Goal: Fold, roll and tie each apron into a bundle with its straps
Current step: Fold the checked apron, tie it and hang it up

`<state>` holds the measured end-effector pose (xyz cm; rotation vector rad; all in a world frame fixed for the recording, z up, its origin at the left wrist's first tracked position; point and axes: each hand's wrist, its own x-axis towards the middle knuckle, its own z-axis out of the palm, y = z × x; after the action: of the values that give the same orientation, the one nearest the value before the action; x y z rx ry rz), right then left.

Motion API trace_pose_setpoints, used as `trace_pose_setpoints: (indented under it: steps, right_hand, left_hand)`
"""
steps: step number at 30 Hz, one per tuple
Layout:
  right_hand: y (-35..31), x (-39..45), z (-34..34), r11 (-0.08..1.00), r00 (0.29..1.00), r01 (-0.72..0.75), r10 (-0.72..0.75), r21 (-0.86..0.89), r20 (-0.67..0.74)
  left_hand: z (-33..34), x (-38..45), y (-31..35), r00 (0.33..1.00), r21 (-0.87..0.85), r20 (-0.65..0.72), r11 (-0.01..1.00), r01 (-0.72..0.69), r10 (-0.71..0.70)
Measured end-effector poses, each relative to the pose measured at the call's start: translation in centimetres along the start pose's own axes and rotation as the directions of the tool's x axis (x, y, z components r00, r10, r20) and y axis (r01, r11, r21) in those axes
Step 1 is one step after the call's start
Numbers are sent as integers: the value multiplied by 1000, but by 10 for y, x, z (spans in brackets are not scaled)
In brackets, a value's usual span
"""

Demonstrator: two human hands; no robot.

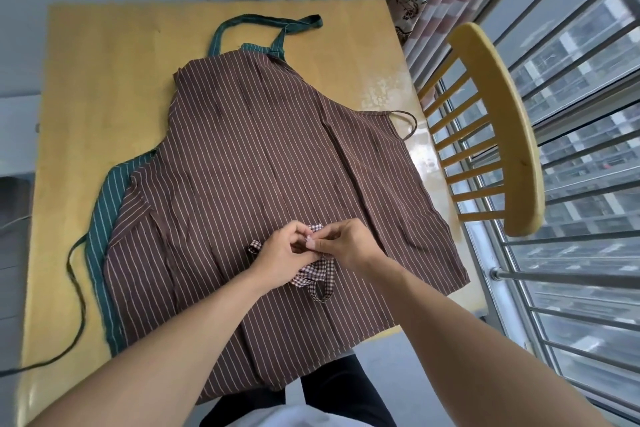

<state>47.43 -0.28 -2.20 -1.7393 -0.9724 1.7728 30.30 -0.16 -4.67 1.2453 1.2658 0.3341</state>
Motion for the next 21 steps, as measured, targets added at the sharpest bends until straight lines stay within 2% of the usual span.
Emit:
trace_pose_setpoints:
  steps: [2, 5, 7, 10, 13, 17, 21]
  right_hand:
    - [-4, 0, 2, 995, 998, 0, -6, -105, -59]
    - [-11, 0, 3, 989, 992, 20, -38, -148, -122]
    - [-16, 0, 1, 978, 991, 33, -59, -205, -118]
    - [-22, -3, -6, 971, 993, 57, -78, -230, -85]
    - [-21, -7, -10, 994, 991, 39, -51, -103, -123]
    - [-12, -13, -5, 982, 963, -78, 119, 169, -243]
    - [0, -20, 1, 974, 952, -162, 197, 159, -236]
  left_hand:
    - [-2, -1, 3, 999, -11, 42, 1000, -9, 9]
    - [-1, -1, 6, 999, -23, 49, 1000, -13, 14]
    - [-2, 1, 2, 999, -31, 34, 999, 23, -22]
    - [-6, 6, -3, 998, 44, 64, 999, 16, -19]
    - [-8, 8, -2, 999, 107, 49, 994, -22, 16]
    - [-4, 10, 3, 999, 181, -38, 983, -17, 24]
    - [-4, 8, 5, 993, 154, -105, 988, -27, 43]
